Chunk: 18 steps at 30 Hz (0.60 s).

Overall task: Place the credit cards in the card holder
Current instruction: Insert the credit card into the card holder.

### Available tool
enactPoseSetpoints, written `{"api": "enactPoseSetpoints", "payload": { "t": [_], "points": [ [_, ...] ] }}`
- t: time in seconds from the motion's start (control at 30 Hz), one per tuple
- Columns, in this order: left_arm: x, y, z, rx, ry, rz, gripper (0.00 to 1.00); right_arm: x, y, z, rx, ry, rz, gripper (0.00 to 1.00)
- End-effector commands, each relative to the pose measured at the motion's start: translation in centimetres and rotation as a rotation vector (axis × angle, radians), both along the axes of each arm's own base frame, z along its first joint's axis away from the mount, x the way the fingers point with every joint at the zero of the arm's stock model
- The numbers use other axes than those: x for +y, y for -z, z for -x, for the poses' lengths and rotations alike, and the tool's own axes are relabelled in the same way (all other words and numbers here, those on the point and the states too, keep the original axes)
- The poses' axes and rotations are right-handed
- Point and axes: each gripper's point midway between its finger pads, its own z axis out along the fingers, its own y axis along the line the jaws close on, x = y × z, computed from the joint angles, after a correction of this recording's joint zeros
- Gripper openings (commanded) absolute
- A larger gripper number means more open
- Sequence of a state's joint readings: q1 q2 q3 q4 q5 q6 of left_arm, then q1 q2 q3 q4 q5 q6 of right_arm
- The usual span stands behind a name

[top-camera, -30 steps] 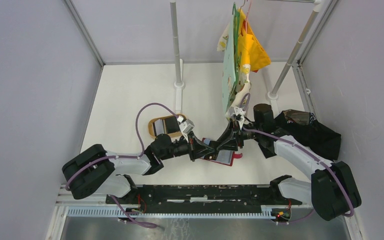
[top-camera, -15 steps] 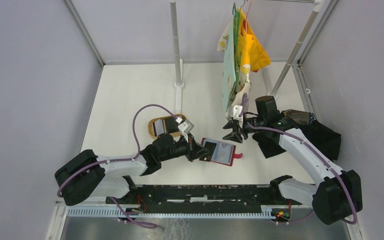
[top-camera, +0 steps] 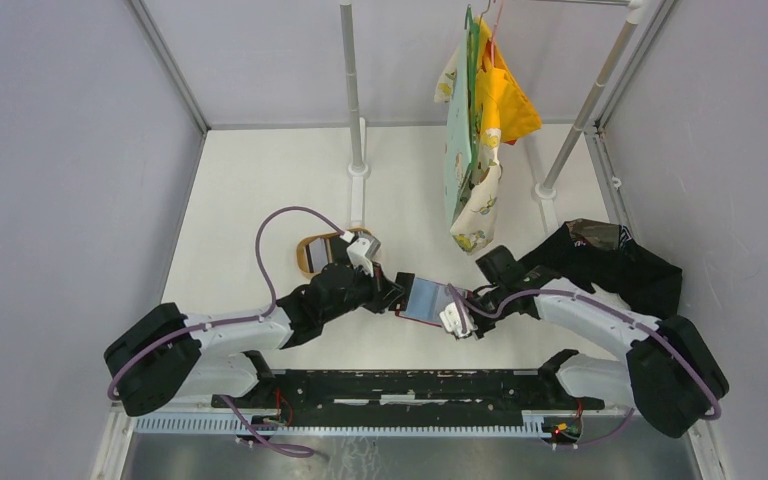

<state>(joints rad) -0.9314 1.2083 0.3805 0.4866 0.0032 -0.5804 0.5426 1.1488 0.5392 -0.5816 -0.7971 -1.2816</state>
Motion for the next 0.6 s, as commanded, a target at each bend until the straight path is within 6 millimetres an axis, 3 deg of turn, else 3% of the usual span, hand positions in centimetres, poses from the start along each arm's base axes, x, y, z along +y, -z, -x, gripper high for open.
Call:
{"api": "enactPoseSetpoints", "payload": {
  "t": [0.0, 0.13, 0.2, 0.43, 0.57],
  "points": [
    [-0.5, -1.9, -1.8, -0.077, -0.048, 0.033, 0.02, 0.9, 1.5, 1.1, -0.055, -0.167, 0.055, 0.16],
    [-1.1, -1.7, -2.0, -0.06, -0.053, 0.054, 0.02, 0.3, 3.9, 1.3, -0.034, -0.166, 0.161, 0.12],
    [-1.4, -1.7, -2.1, -0.048, -0.056, 0.075, 0.02, -0.1, 4.6, 0.5, -0.054, -0.128, 0.214, 0.11],
    [-2.4, -2.5, -2.6, -0.026, -0.073, 0.161, 0.02, -1.8, 4.4, -4.3, -0.183, 0.087, 0.325, 0.11],
    [-2.9, -2.1, -3.1, 0.013, -0.104, 0.189, 0.02, -2.8, 4.0, -4.8, -0.159, 0.114, 0.332, 0.11]
  ]
}}
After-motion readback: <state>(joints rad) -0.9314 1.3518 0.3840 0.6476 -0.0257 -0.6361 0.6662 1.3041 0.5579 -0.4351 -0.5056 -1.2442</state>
